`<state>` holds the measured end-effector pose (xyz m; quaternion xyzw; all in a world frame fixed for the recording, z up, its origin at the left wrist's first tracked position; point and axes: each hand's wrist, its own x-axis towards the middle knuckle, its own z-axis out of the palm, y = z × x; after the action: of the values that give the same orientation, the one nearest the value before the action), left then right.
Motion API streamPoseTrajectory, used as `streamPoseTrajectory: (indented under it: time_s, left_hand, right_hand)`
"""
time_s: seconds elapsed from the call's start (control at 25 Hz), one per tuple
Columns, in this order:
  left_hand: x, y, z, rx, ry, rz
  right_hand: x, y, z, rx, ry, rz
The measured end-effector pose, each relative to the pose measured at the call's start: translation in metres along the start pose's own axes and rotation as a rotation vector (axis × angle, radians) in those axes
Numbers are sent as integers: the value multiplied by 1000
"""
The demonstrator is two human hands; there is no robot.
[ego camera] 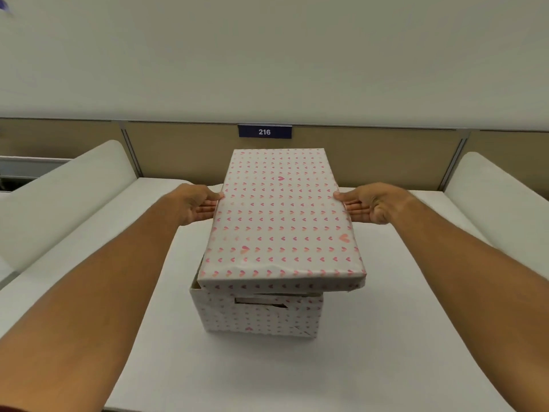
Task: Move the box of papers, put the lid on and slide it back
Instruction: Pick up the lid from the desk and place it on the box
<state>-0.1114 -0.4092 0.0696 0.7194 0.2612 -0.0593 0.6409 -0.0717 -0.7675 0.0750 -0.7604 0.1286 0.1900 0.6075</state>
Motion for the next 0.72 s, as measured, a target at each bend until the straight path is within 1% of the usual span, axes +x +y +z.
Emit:
streamPoseTrajectory:
  time_s: [0.16,0.28,0.48,0.72]
  left_hand:
    - [27,-9,-30,38,14,9]
    - [45,-20,-33,61,10,20]
    - [59,-38,-20,91,-66,-9]
    - [68,-42,-16,68,-66,7]
  right_hand:
    - [14,9,44,-11,62,41]
    - [20,19,62,-24,109,79]
    - [24,36,62,-39,211,107]
    - [34,45,65,-48,213,153]
